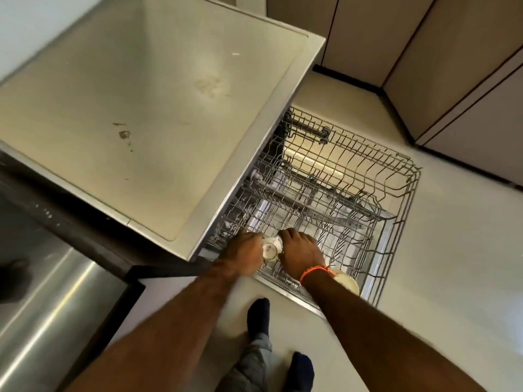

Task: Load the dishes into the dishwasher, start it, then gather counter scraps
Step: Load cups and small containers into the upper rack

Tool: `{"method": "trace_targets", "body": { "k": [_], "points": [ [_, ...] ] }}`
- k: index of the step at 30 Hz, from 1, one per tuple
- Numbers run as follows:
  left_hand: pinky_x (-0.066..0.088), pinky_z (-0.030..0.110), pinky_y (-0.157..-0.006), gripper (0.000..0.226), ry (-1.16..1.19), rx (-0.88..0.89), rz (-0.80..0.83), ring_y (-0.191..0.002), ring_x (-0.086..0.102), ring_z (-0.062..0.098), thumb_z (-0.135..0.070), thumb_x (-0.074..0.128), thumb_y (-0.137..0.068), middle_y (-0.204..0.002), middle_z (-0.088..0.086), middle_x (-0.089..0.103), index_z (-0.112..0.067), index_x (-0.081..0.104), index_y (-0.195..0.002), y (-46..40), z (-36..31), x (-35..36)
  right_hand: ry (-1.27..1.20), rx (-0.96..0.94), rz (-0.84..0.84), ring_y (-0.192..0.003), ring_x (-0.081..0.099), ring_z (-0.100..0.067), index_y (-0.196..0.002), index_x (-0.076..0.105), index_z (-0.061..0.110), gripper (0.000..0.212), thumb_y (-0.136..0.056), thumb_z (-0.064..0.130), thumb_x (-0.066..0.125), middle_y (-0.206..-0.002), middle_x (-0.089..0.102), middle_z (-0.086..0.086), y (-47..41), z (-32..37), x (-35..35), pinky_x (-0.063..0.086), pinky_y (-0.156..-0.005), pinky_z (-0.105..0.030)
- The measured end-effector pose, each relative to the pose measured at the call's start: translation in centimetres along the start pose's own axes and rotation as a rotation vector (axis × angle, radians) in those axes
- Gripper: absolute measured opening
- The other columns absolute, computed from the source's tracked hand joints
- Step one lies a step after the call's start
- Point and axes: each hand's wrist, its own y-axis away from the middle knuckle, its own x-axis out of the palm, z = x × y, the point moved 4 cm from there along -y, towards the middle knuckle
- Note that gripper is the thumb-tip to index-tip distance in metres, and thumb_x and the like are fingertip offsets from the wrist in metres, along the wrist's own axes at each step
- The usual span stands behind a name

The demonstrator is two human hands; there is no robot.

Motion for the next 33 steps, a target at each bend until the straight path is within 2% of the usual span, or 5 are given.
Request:
{"method": "trace_targets", "body": {
  "k": [4,9,15,23,33],
  "points": [
    [0.029,0.052,-0.117,0.059,0.032,0.020,-0.045,-0.147,0.031,0.025,-0.049,0.044,-0.102,-0.158,0.002,0.038,-0.026,0.030,-0.154,4.4,-1.0,-0.9,-0.021,-0.014,-0.055,-0.133,0.047,-0.029,-0.144,0.041,0.020,0.053,-0.095,0.036,0.056,-0.147,0.047,-0.007,3.0,0.7,-3.7,0.039,-0.111,-0.048],
    [0.034,0.048,-0.119,0.060,0.086,0.077,-0.124,-0.143,0.041,0.026,-0.043,0.050,-0.102,-0.156,0.007,0.042,-0.019,0.033,-0.154,11.2,-2.7,-3.2,-0.011,-0.075,-0.042,-0.127,0.053,-0.030,-0.148,0.034,0.020,0.058,-0.096,0.034,0.057,-0.152,0.040,-0.008,7.9,3.3,-8.6,0.045,-0.106,-0.052],
    [0.037,0.038,-0.116,0.055,0.188,-0.004,-0.320,-0.140,0.046,0.028,-0.033,0.056,-0.097,-0.151,0.008,0.050,-0.015,0.047,-0.148,19.8,-0.6,-5.8,-0.006,-0.216,-0.079,-0.115,0.061,-0.032,-0.144,0.037,0.023,0.055,-0.094,0.032,0.059,-0.141,0.052,-0.009,12.2,8.5,-13.0,0.053,-0.092,-0.044],
    [0.035,0.030,-0.112,0.054,0.424,-0.251,-0.757,-0.136,0.051,0.020,-0.035,0.064,-0.094,-0.145,-0.001,0.056,-0.019,0.053,-0.145,32.8,8.5,-8.4,-0.068,-0.475,-0.074,-0.116,0.059,-0.037,-0.146,0.039,0.019,0.059,-0.091,0.026,0.059,-0.147,0.044,-0.009,15.4,21.8,-15.1,0.049,-0.095,-0.044],
    [0.047,0.036,-0.105,0.050,0.409,-0.380,-1.042,-0.124,0.059,0.022,-0.029,0.070,-0.091,-0.135,0.002,0.062,-0.020,0.056,-0.138,42.8,22.0,-12.3,-0.156,-0.722,-0.065,-0.116,0.061,-0.028,-0.145,0.041,0.023,0.062,-0.088,0.030,0.065,-0.147,0.047,-0.004,15.6,41.2,-13.3,0.049,-0.100,-0.041]
  ]
}}
